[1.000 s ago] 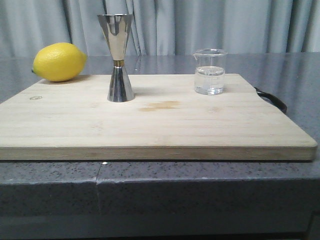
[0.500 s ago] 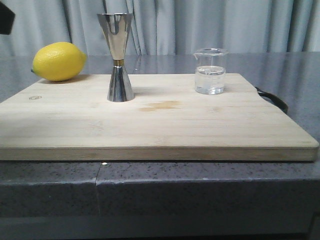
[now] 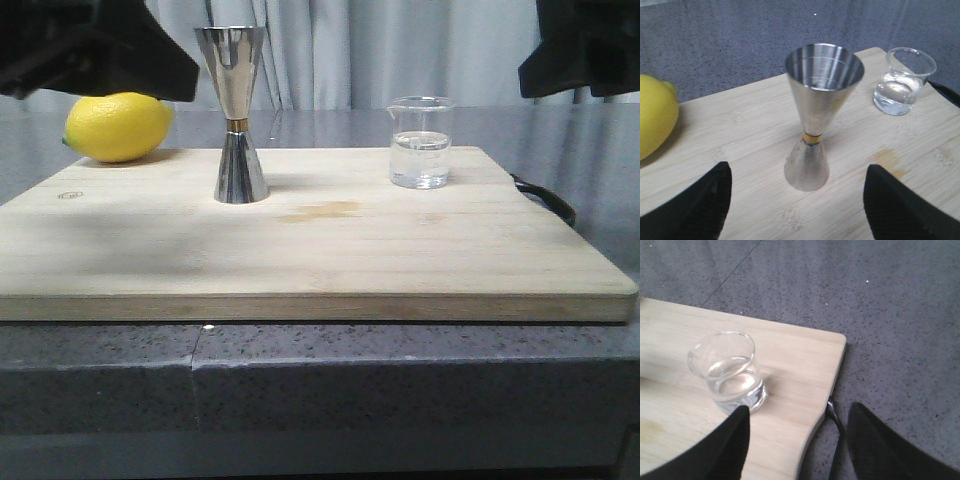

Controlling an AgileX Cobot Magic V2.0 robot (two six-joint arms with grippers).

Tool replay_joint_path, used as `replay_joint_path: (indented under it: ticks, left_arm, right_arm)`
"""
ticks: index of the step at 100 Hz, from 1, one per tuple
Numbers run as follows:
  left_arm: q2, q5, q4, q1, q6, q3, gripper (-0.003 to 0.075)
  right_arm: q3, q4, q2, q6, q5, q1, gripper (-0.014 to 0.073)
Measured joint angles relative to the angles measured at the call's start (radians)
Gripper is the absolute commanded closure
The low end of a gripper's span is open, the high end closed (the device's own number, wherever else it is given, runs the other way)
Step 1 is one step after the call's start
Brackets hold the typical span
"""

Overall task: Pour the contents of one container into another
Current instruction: 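Reach the left gripper to the steel jigger and close around its waist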

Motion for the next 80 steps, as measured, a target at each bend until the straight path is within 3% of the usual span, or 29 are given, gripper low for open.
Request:
replay_joint_path:
  ticks: [35, 66, 80]
  left_arm:
    - [0.132, -0.172, -0.006, -0.065, -0.033, -0.001, 0.0206]
    - [0.223, -0.266, -0.001, -0.069, -0.106, -0.002, 0.0206]
    - [0.257, -0.302, 0.095, -0.069, -0.221, -0.002, 0.0211]
  right_arm:
    - [0.179, 0.0, 0.0, 0.027, -0.242, 0.0, 0.0205]
    - [0.187, 0.002, 0.0, 0.028, -0.279, 0.0, 0.0211]
    - [0.187, 0.002, 0.017, 0.028, -0.291, 0.0, 0.0211]
